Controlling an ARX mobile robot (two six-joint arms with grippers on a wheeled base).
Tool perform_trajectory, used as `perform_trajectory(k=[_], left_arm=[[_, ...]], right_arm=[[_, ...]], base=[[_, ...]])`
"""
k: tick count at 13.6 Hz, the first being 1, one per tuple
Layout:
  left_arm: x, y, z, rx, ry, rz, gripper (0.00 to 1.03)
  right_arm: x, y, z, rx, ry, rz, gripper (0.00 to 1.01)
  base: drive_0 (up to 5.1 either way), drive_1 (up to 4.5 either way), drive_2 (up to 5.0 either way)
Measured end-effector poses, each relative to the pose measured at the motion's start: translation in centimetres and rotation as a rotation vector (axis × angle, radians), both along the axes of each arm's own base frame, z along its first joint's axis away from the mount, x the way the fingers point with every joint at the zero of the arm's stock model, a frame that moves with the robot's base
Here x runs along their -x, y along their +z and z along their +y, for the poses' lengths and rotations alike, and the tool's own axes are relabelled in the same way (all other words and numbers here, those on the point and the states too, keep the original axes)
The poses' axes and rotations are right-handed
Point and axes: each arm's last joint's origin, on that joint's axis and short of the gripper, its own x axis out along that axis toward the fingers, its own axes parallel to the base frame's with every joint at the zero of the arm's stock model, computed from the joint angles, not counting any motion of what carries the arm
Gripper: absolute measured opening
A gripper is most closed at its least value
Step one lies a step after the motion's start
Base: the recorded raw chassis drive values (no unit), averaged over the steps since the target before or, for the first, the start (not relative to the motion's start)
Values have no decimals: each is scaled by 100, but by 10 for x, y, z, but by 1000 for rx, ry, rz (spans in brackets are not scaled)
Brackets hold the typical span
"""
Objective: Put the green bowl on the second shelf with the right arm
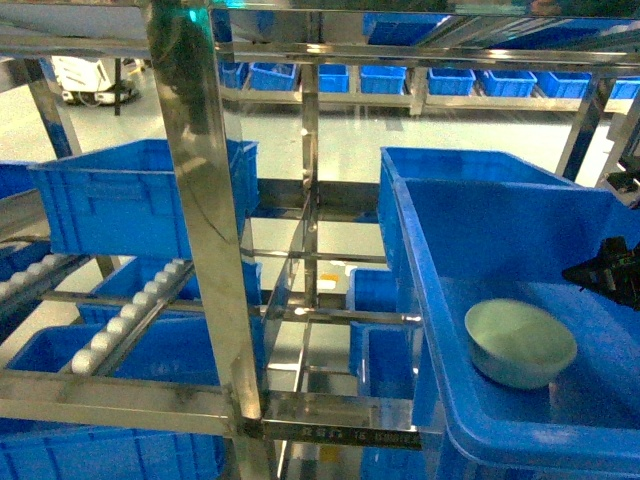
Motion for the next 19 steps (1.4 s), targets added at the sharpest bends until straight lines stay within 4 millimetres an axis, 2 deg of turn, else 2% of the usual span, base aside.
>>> perform_trajectory(k=[2,3,4,5,6,7,8,12,14,16,17,18,19], left_arm=[[0,0,0,0,0,0,98],[0,0,0,0,0,0,98],[0,0,0,0,0,0,98],[0,0,0,0,0,0,98],[0,0,0,0,0,0,98],[0,0,0,0,0,0,98],[0,0,0,0,0,0,98],[0,0,0,0,0,0,98],[0,0,0,0,0,0,98],[0,0,0,0,0,0,98],[0,0,0,0,0,0,98],[0,0,0,0,0,0,98],[0,0,0,0,0,0,98]], right_arm=[[11,-5,0,-9,-51,10,60],[17,-2,1,-1,-90,-31,77],[25,9,4,21,-129,-118,93],[34,18,7,29,-154,-178,100],[46,31,14,46,-160,-263,97],[70,43,23,59,-161,-346,98],[87,47,26,64,-163,-376,98],[181,70,34,56,-180,-401,98],[211,89,40,28,-202,-430,98],[238,121,44,-30,-239,-516,98],[252,128,46,-60,-242,-524,98],[267,124,46,-84,-246,-498,98],[288,106,45,-100,-235,-427,98]], base=[[0,0,0],[0,0,0],[0,0,0],[0,0,0],[0,0,0],[0,0,0],[0,0,0],[0,0,0],[0,0,0],[0,0,0],[0,0,0],[0,0,0],[0,0,0]])
